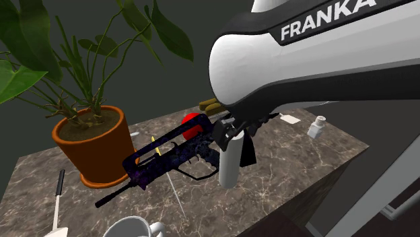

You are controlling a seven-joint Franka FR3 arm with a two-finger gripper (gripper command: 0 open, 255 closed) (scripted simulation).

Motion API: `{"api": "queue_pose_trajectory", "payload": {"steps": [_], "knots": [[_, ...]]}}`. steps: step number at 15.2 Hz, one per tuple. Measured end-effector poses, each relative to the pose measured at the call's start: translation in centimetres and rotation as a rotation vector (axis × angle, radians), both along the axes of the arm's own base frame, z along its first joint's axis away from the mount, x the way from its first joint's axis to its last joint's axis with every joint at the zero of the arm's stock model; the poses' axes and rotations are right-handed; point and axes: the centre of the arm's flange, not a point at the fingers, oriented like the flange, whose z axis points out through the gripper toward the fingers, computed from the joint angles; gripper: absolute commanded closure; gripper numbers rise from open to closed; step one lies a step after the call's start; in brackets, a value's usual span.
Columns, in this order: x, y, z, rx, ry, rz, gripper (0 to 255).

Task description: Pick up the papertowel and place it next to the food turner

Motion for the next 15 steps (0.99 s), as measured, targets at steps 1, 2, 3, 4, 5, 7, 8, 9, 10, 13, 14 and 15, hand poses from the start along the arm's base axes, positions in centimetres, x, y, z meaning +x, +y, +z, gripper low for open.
{"api": "queue_pose_trajectory", "payload": {"steps": [1, 2, 3, 4, 5, 7, 8, 9, 10, 13, 14, 15], "knots": [[-0.01, 0.00, -0.04, 0.000, 0.000, 0.000, 0], [-0.01, 0.00, -0.06, 0.000, 0.000, 0.000, 0], [-0.01, 0.00, -0.07, 0.000, 0.000, 0.000, 0], [-0.01, -0.01, -0.08, 0.000, 0.000, 0.000, 0], [-0.01, -0.01, -0.08, 0.000, 0.000, 0.000, 255], [-0.01, -0.01, -0.06, 0.000, -0.001, 0.000, 255], [-0.01, -0.01, -0.06, 0.000, -0.001, 0.000, 255], [-0.01, -0.01, -0.06, 0.000, -0.001, 0.000, 255], [-0.01, -0.01, -0.06, 0.000, -0.001, 0.000, 255], [-0.01, -0.01, -0.06, 0.000, -0.001, 0.000, 255], [-0.01, -0.01, -0.06, 0.000, -0.001, 0.000, 255], [-0.01, -0.01, -0.06, 0.000, -0.001, 0.000, 255]]}}
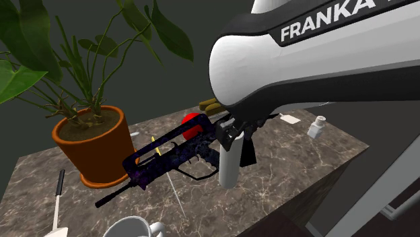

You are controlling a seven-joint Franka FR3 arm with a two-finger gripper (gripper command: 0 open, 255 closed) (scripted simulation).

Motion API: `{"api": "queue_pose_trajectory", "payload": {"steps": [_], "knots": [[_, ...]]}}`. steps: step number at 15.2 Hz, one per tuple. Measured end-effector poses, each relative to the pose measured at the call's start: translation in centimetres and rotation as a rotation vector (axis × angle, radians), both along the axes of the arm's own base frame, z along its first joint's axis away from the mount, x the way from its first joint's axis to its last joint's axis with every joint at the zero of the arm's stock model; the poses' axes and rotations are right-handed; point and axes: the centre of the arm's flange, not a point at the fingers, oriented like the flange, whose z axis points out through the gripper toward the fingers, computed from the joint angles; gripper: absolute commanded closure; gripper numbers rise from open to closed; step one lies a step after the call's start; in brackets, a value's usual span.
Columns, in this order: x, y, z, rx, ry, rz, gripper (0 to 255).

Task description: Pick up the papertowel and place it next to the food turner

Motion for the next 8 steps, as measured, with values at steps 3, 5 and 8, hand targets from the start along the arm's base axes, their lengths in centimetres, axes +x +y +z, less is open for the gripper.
{"api": "queue_pose_trajectory", "payload": {"steps": [3, 5, 8], "knots": [[0.0, 0.0, 1.2, 0.000, 0.000, 0.000, 255], [0.1, 0.0, 2.1, 0.000, 0.000, 0.000, 255], [-0.1, 0.0, 3.6, 0.000, 0.000, 0.000, 255]]}}
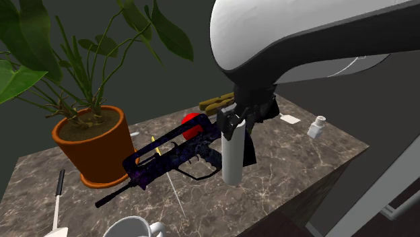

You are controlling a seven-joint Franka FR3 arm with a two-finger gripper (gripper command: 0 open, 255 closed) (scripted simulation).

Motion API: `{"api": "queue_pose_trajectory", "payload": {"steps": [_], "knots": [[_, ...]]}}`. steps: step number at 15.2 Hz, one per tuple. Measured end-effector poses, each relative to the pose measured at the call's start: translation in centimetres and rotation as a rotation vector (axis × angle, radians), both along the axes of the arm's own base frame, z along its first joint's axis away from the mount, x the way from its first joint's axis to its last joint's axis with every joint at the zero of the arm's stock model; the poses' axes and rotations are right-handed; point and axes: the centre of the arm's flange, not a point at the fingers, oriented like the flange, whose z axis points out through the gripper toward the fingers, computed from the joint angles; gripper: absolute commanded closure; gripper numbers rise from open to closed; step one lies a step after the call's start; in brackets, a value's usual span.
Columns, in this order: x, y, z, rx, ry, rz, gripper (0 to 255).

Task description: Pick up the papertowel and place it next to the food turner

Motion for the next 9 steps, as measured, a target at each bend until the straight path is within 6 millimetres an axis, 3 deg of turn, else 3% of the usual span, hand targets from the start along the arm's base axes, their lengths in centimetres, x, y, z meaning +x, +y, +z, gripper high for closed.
{"api": "queue_pose_trajectory", "payload": {"steps": [9], "knots": [[0.0, 0.0, 4.8, 0.000, 0.000, 0.000, 255]]}}
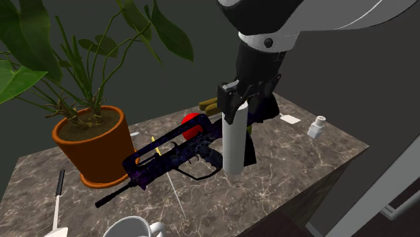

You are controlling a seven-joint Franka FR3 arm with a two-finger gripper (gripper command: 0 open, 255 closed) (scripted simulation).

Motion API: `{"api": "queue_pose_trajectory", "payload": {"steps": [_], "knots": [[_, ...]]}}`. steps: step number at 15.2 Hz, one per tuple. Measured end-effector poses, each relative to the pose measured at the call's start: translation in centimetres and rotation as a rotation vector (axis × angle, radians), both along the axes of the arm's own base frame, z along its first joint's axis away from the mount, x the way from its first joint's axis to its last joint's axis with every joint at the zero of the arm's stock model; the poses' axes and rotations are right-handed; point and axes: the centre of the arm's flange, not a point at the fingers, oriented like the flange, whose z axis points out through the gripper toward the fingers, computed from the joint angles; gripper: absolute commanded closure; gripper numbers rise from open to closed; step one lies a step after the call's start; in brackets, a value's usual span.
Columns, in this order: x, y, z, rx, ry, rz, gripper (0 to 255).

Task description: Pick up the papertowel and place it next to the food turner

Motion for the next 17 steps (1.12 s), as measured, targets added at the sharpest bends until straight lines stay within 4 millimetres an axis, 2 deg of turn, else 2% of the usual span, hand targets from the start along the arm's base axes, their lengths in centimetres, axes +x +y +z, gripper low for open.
{"api": "queue_pose_trajectory", "payload": {"steps": [17], "knots": [[0.0, 0.1, 9.0, 0.000, 0.000, 0.000, 255]]}}
